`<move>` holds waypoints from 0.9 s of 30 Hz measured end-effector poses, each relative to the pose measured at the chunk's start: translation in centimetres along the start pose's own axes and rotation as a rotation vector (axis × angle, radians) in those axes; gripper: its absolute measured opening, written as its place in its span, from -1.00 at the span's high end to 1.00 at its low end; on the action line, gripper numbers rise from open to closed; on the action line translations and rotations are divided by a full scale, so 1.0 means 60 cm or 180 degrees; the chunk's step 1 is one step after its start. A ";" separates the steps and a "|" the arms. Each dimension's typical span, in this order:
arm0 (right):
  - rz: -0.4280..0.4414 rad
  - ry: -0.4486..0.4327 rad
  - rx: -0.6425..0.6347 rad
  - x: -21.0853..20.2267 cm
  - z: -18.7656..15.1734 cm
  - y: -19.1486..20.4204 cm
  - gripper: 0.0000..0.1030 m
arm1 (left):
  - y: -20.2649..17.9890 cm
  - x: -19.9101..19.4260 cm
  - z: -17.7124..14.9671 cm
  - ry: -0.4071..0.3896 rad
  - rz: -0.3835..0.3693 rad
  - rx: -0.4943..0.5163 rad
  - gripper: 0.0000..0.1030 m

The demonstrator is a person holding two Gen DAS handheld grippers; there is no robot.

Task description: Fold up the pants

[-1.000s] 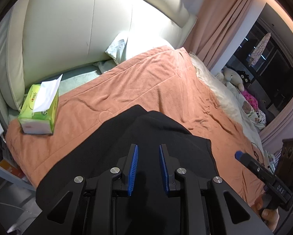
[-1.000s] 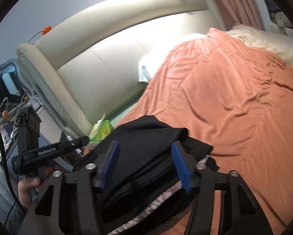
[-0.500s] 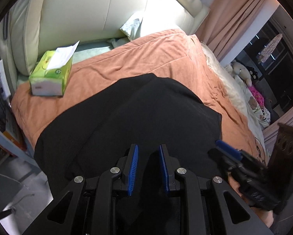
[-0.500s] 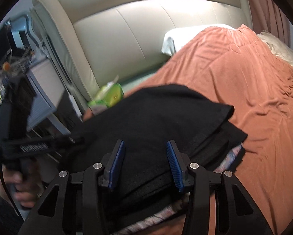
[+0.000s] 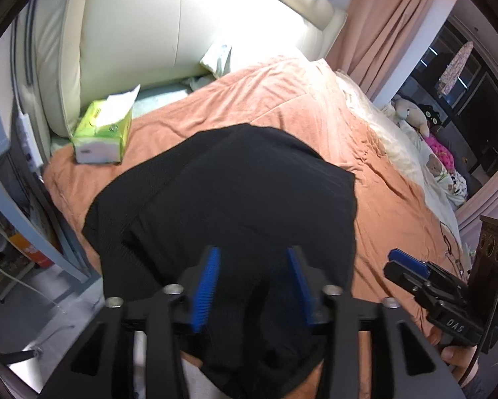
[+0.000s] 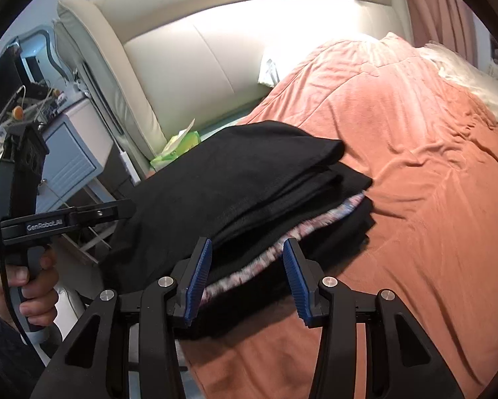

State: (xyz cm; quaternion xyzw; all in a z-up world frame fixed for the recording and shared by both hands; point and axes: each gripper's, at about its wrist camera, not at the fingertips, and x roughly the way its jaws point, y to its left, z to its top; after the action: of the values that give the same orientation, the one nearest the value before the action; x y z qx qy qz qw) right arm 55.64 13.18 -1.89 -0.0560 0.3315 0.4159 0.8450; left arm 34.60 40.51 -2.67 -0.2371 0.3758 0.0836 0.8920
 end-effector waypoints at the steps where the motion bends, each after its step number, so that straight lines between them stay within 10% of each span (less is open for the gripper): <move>1: -0.0005 -0.0020 0.0016 -0.013 -0.005 -0.004 -0.14 | -0.007 -0.008 -0.003 -0.0026 0.0014 0.0028 -0.09; 14: -0.0254 -0.0534 0.0108 -0.253 -0.101 -0.039 -1.00 | -0.143 -0.128 -0.069 -0.0406 0.0071 0.0464 -0.85; 27: -0.0557 -0.0791 0.0146 -0.463 -0.210 -0.019 -1.00 | -0.272 -0.220 -0.168 -0.0619 0.0071 0.0944 -0.99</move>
State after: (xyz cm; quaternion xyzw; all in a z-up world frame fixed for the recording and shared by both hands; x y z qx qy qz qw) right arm 37.95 -10.74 5.01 -0.0135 0.2276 0.3367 0.9136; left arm 24.30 21.74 6.45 -0.0895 0.2986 0.0597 0.9483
